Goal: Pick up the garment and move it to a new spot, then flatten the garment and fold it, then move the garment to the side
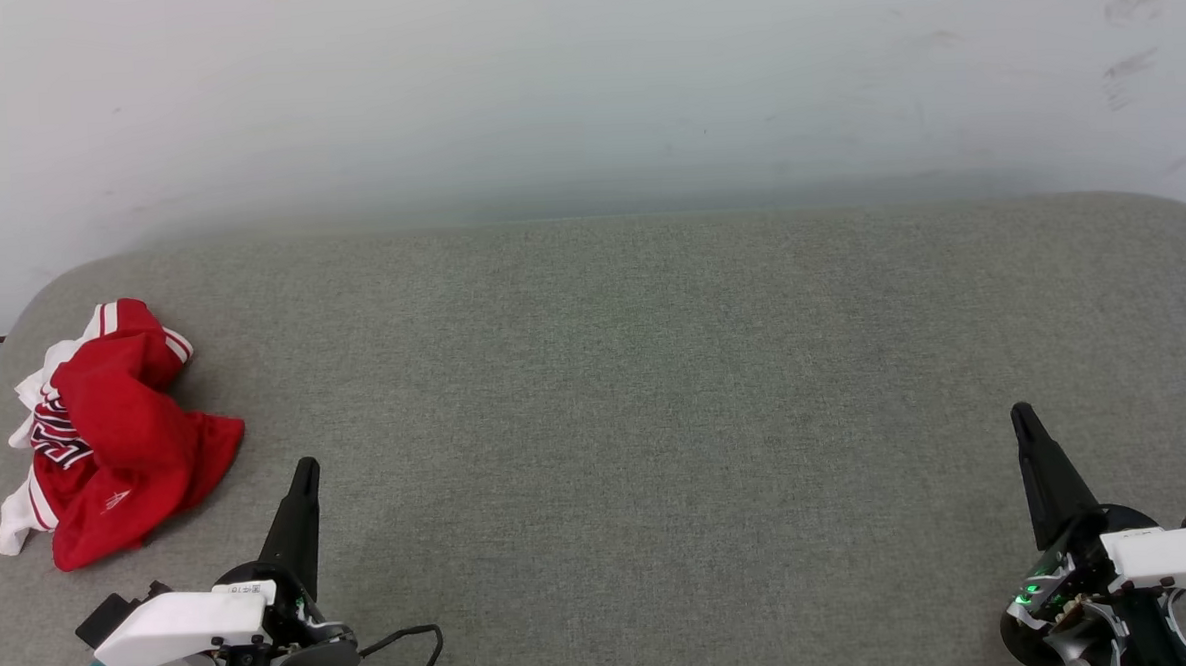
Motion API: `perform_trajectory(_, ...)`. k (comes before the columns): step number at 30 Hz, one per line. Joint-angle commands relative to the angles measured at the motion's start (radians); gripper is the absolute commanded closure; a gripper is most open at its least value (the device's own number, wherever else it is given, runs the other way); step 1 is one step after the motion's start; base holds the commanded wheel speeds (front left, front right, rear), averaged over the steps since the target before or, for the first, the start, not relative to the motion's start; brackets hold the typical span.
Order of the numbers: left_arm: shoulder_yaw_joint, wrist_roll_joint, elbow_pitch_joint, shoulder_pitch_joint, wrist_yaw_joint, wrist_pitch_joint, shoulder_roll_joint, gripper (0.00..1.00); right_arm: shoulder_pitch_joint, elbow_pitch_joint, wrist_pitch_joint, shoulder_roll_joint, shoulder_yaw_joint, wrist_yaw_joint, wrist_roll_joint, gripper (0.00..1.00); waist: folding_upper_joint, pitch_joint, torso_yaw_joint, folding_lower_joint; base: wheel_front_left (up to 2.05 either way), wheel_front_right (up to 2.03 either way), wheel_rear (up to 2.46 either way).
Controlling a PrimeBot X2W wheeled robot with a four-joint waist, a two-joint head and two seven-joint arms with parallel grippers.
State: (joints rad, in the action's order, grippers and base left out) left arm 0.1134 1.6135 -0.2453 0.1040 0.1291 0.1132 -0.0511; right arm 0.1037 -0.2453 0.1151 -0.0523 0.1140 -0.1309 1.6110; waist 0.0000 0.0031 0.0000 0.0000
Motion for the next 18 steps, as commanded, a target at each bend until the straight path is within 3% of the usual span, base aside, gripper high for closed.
perform_trajectory(1,0.001,-0.001,-0.001,0.010,0.003,0.003,0.001,1.00,0.010,0.000,0.000,0.004,0.000,0.000,0.004,1.00,0.0000,0.000,0.000,0.0000,0.00,0.00,0.00)
perform_trajectory(18,0.001,-0.001,-0.001,0.010,0.003,0.003,0.001,1.00,0.010,0.000,0.000,0.004,0.000,0.000,0.004,1.00,0.0000,0.000,0.000,0.0000,0.00,0.00,0.00)
